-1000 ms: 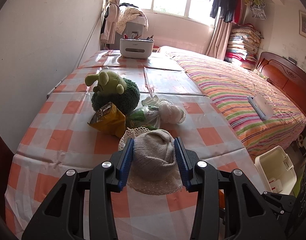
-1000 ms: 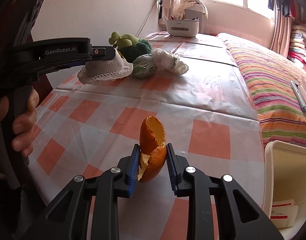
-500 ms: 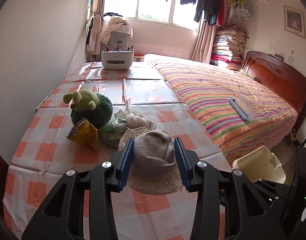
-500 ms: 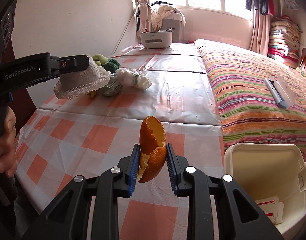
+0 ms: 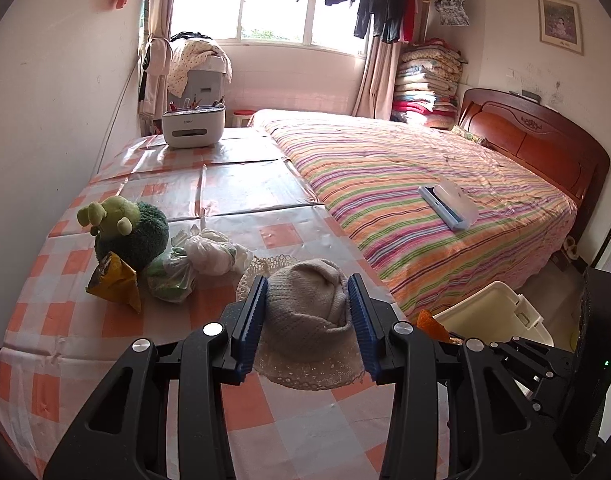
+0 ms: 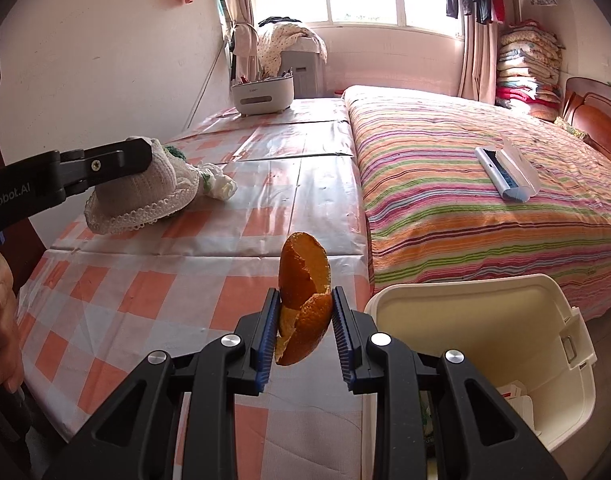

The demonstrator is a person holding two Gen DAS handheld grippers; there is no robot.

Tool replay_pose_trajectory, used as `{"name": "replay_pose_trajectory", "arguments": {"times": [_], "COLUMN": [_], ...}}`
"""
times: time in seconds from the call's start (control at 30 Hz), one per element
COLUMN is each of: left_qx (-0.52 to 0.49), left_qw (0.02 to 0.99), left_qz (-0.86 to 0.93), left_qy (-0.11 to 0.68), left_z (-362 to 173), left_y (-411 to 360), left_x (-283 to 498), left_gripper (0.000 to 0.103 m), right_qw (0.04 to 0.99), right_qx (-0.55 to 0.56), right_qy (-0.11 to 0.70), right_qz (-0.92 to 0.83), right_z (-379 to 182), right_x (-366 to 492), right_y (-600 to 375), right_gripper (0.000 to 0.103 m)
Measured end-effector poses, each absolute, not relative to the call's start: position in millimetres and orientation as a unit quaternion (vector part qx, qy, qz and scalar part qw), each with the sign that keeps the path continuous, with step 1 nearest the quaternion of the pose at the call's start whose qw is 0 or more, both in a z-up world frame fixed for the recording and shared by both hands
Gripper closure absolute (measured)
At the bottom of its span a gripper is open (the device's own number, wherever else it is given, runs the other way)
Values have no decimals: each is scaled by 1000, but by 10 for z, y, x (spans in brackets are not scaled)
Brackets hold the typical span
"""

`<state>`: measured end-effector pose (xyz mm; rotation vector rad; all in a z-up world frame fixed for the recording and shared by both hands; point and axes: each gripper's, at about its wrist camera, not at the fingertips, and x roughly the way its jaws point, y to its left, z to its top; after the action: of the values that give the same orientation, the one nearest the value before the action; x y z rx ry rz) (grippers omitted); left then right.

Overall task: Collect trash
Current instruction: 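Carry the orange peel into the cream bin and open the right tool while the left tool carries the cap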

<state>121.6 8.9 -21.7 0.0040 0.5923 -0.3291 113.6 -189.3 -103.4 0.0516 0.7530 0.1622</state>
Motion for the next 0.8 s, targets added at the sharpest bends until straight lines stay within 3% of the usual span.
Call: {"name": "replay_pose_trajectory", "arguments": {"times": [0.8], "left_qx": [39], "left_qw": [926], "left_qz": [-236], "left_qy": [293], "left_z": [-266], "left_y": [-690], "left_x": [1035], "left_gripper": [63], "right_qw": [938], "right_qx": [73], "right_qy": [338], "right_qz": [-41], "right_z": [-949], "right_x": [963], "right_y": [-2755], "right_gripper": [77]}}
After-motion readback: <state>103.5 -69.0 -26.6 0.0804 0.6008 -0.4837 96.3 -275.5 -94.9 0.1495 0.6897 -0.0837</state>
